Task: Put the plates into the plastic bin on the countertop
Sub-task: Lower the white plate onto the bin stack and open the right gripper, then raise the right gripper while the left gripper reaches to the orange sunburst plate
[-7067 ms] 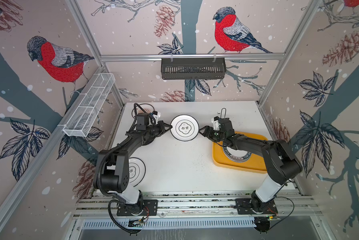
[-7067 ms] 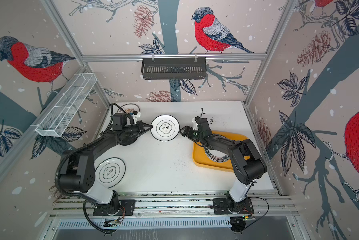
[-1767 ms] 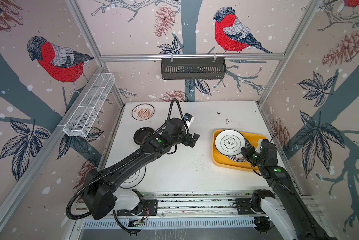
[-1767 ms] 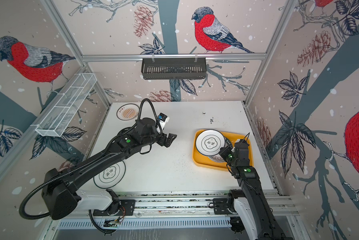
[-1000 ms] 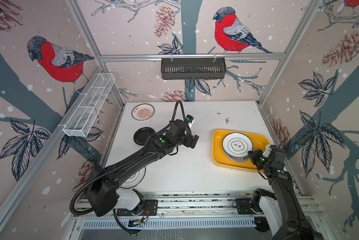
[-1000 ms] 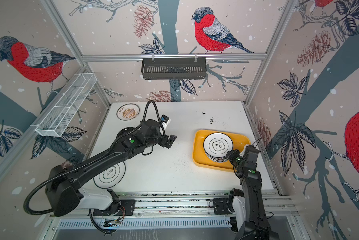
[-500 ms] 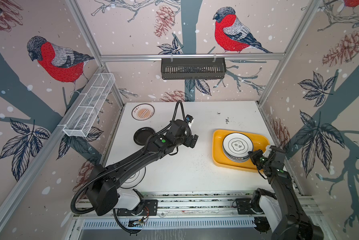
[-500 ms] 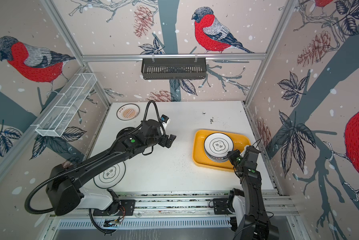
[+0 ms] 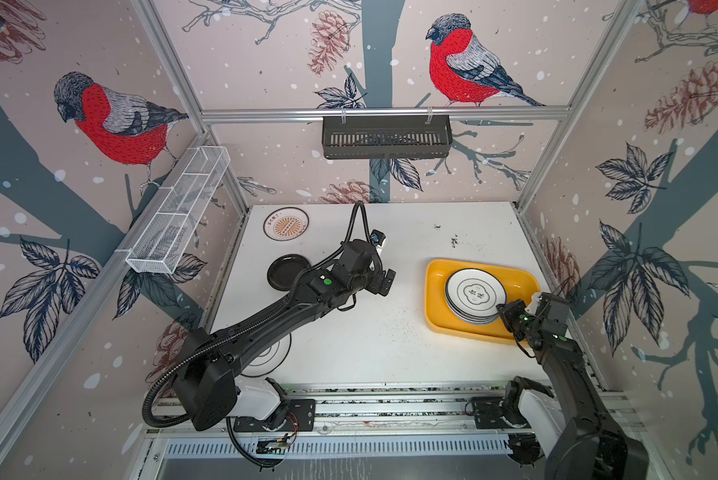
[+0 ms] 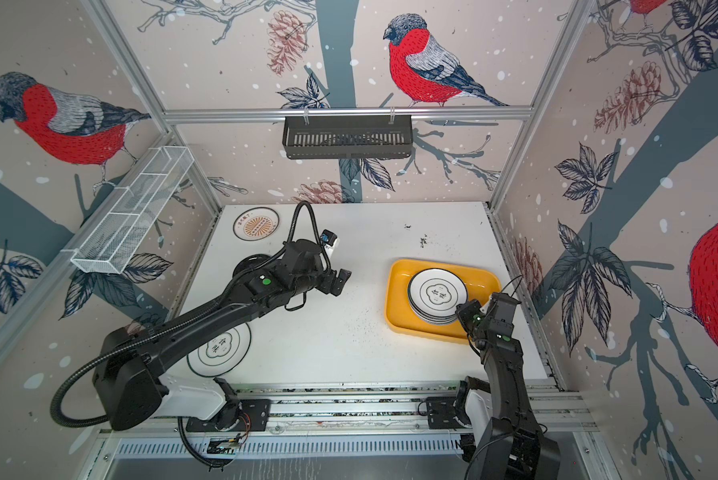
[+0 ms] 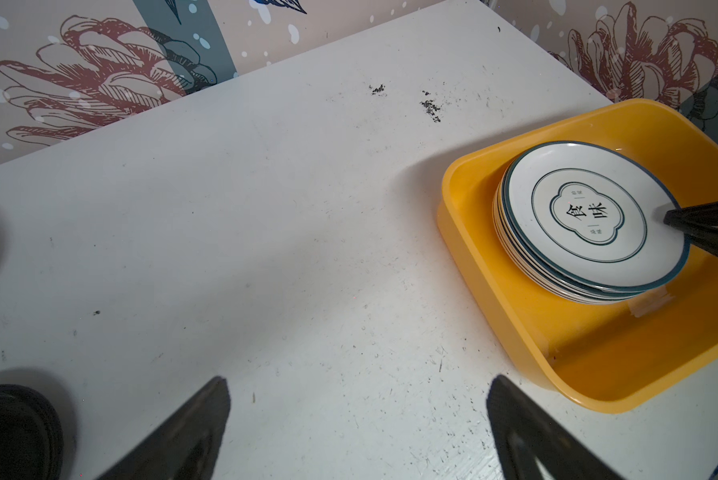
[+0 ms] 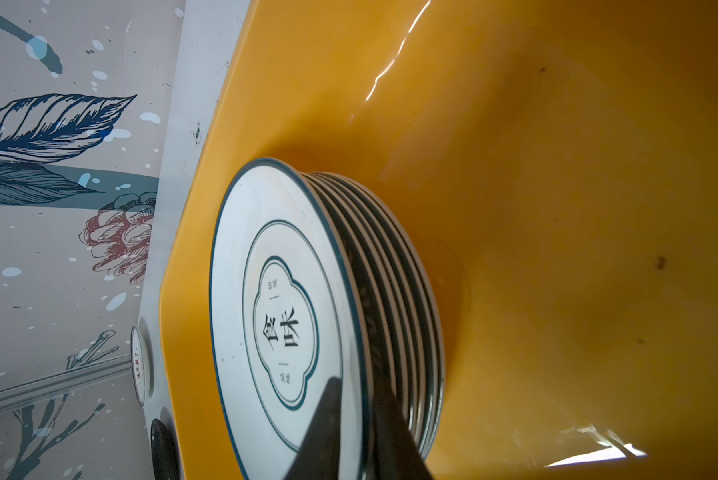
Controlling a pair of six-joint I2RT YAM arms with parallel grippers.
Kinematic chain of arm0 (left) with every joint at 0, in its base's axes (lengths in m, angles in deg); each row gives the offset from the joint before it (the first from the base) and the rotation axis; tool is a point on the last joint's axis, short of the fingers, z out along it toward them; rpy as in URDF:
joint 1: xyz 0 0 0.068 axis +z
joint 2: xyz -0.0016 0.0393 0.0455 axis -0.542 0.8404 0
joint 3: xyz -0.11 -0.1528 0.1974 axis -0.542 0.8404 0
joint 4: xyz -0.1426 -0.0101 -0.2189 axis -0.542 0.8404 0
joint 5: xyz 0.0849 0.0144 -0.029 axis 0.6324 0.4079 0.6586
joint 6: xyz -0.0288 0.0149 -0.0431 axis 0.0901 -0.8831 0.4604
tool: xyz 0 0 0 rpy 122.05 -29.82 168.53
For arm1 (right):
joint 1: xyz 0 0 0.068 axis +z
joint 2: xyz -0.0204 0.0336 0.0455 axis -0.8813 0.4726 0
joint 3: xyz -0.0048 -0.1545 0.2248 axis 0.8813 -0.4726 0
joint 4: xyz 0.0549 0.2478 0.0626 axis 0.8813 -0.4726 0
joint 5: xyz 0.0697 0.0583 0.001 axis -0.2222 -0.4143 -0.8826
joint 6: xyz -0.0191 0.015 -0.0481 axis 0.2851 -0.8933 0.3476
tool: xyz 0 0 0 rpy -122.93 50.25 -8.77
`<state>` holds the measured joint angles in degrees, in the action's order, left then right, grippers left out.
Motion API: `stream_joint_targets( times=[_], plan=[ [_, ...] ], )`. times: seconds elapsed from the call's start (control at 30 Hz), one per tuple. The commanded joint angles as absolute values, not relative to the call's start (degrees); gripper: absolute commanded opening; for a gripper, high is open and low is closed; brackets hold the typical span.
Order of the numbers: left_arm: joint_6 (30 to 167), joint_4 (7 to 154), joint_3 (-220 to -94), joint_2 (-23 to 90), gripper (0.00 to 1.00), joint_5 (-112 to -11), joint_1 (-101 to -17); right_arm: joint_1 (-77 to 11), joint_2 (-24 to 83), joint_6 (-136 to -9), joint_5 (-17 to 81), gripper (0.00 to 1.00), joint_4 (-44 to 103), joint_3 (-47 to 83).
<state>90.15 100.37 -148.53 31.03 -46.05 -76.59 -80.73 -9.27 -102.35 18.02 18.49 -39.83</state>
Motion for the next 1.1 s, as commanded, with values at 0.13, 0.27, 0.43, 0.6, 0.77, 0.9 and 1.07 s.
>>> stream_joint_targets(
  times=[0.13, 0.27, 0.43, 0.6, 0.77, 0.9, 1.07],
  plan=[
    [89.87, 100.21, -148.98, 30.90, 0.97, -46.20, -76.66, -80.86, -8.54, -101.14, 19.77, 0.34, 18.97, -38.88],
    [89.78, 100.31, -149.00, 30.98, 0.97, -45.96, -76.67, -80.85, -8.45, -100.56, 20.18, 0.42, 18.48, -38.52],
    [89.78, 100.31, -148.99, 31.09, 0.97, -45.57, -76.68, -80.84, -8.44, -100.09, 20.12, 0.58, 18.45, -38.46],
    [89.94, 100.47, -149.05, 31.39, 0.96, -44.71, -76.67, -80.70, -8.91, -98.67, 18.78, 1.00, 18.06, -37.17],
    [90.80, 100.84, -149.09, 31.66, 0.96, -42.84, -76.67, -80.67, -10.76, -96.88, 20.46, 0.99, 15.95, -34.47],
    [90.88, 100.87, -148.94, 32.03, 0.97, -40.49, -76.68, -80.60, -11.49, -96.40, 21.96, 0.99, 14.80, -31.85],
    [92.06, 100.44, -148.23, 32.81, 0.96, -34.57, -76.58, -78.88, -12.08, -96.92, 23.64, 0.99, 16.26, -27.59]
  ],
)
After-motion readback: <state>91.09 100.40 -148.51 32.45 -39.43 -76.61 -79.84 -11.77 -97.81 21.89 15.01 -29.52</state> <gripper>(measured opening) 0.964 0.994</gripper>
